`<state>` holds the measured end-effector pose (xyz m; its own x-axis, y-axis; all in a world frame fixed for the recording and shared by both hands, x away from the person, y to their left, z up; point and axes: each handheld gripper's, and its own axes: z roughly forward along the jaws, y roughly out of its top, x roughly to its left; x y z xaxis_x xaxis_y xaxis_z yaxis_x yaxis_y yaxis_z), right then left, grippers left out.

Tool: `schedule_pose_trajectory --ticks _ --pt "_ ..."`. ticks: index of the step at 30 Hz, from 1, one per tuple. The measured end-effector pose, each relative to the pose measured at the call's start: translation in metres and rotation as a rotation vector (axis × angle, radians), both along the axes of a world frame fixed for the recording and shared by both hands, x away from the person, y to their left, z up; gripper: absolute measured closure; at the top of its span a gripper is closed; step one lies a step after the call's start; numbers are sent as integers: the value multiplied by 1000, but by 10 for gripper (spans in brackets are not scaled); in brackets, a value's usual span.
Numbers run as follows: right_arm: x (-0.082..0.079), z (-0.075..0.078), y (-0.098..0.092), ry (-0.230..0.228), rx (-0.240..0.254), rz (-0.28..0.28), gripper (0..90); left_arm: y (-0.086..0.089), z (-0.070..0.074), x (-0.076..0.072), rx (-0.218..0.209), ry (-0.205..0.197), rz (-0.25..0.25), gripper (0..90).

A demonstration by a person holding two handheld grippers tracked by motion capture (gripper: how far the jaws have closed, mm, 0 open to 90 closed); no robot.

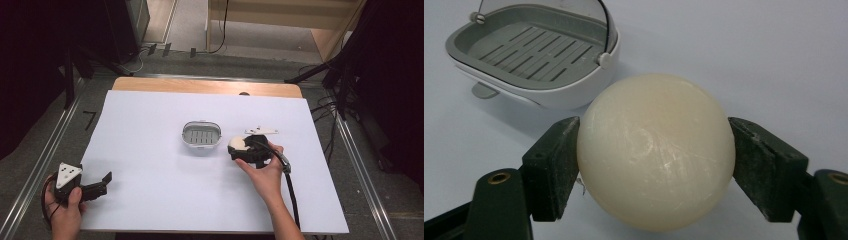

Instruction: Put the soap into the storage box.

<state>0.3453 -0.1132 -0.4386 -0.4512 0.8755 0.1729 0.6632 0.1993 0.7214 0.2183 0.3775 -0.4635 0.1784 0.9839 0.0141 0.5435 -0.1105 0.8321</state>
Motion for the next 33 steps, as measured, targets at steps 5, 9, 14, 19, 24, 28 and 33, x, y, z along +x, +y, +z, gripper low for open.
schedule_pose_trajectory --ticks 5,9,14,19,24,28,33 --pt "-1 3 7 -5 1 17 253 0 0 0 0 0 0 4" --pt "0 6 12 -7 6 24 252 0 0 0 0 0 -1 4" --pt "1 11 17 -14 9 35 252 0 0 0 0 1 -1 4" --pt "3 15 24 -20 10 51 253 0 0 0 -1 0 0 4" --pt "6 19 29 -24 21 55 253 0 0 0 1 0 -1 4" --pt "8 21 34 -24 19 62 252 0 0 0 1 1 -2 4" --pt "10 23 43 -34 23 72 253 0 0 0 2 1 -1 4"
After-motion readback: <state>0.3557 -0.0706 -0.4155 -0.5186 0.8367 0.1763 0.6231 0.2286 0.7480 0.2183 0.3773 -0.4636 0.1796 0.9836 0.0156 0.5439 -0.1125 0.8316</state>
